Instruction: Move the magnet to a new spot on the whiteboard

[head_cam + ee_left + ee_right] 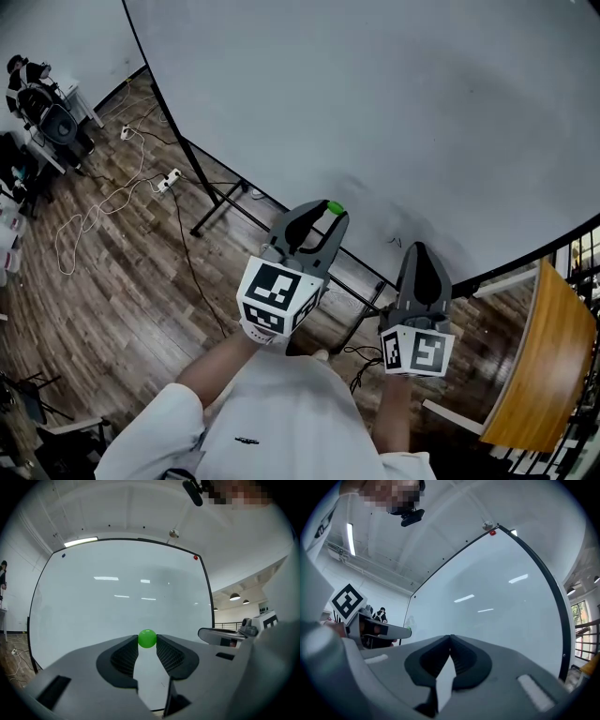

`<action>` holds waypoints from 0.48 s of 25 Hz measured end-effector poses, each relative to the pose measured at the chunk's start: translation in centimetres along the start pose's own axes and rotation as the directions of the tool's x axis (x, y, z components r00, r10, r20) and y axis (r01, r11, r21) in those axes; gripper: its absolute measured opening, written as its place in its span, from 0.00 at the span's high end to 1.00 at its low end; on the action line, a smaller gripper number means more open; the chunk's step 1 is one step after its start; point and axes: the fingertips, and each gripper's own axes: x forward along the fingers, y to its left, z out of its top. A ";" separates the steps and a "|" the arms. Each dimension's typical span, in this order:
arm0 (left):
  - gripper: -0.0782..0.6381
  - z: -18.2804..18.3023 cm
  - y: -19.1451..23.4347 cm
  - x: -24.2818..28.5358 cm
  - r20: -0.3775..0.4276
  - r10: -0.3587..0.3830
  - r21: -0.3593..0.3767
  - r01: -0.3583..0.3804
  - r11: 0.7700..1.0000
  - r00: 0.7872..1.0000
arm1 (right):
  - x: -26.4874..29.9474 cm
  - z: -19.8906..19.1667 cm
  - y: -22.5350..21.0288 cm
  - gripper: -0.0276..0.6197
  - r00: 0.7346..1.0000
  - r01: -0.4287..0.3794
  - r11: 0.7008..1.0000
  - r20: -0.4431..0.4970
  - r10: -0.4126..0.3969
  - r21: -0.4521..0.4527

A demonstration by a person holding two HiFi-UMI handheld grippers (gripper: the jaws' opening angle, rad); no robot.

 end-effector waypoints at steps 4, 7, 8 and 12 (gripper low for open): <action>0.72 1.4 1.1 0.8 0.012 -0.008 0.007 0.008 1.000 1.000 | 1.5 0.5 1.1 0.94 1.000 -0.026 1.000 0.009 0.026 0.013; 0.72 2.8 2.1 1.2 0.026 -0.002 0.020 0.002 1.000 1.000 | 3.3 2.4 3.0 0.94 0.997 -0.075 0.997 0.023 0.076 -0.025; 0.72 3.3 2.3 1.3 0.029 -0.003 0.023 0.003 1.000 1.000 | 3.7 2.8 3.4 0.94 0.996 -0.085 0.996 0.029 0.086 -0.032; 0.72 4.3 3.6 2.4 0.025 -0.009 0.027 0.008 1.000 1.000 | 5.5 4.0 4.2 0.94 0.994 -0.099 0.994 0.044 0.102 -0.050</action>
